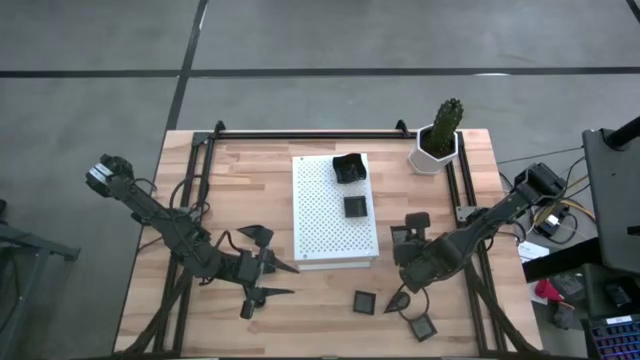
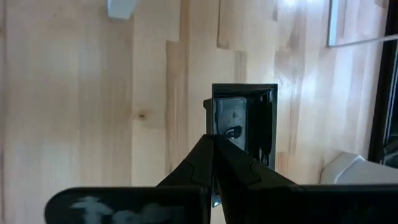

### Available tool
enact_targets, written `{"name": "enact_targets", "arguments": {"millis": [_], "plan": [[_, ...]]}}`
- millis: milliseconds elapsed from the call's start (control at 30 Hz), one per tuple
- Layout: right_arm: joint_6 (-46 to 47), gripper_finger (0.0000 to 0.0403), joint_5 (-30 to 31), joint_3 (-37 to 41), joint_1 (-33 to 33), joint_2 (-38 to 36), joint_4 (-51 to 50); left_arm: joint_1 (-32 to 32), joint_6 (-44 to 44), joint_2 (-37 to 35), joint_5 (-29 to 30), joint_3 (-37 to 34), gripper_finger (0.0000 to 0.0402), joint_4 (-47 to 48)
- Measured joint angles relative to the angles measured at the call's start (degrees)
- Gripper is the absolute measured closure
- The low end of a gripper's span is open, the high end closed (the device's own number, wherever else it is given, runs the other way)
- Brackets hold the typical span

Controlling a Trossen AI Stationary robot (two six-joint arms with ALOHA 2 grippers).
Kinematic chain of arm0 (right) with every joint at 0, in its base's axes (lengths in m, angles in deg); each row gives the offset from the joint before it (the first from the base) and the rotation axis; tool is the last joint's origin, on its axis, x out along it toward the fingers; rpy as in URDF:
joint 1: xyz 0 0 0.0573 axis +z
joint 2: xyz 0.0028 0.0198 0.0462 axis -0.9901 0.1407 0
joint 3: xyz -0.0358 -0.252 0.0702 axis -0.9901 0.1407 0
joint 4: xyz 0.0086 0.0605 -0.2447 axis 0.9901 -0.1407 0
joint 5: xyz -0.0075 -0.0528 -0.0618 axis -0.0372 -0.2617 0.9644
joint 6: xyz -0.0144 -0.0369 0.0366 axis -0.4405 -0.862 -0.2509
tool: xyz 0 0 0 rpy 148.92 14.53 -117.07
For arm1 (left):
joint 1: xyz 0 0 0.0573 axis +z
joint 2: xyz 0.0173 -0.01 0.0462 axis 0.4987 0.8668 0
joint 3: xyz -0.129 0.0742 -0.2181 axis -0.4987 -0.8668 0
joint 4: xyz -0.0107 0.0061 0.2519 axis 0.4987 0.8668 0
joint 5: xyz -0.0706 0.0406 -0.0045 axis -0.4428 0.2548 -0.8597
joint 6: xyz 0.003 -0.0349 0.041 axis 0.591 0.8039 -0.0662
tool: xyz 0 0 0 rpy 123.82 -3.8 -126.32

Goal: Pick & Place Mini shaped plates
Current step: Stack the black square plate on top of the black square plate on the shelf

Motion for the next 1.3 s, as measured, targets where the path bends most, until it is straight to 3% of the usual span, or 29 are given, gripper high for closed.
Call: {"name": "enact_targets", "arguments": {"millis": [467, 667, 1133, 1300], "plan": [[0.04, 0.0394, 2.93, -5.74, 0.00, 0.00, -6.49, -0.04, 0.00, 0.00, 0.00, 0.00, 0.0213, 0.02], [-0.18, 0.0394, 7.06, -9.80, 0.00, -0.06, -10.59, -0.02, -0.01, 0.00, 0.00, -0.08, 0.0213, 0.10], [-8.18, 0.0394, 18.60, -17.07, -2.50, 0.20, -8.56, 0.02, -0.51, 0.00, 0.02, -0.11, 0.0213, 0.02], [-10.93, 0.0394, 19.45, -18.15, -5.70, 0.20, -3.96, 0.00, -0.57, 0.00, 0.02, -0.13, 0.0213, 0.00]]}}
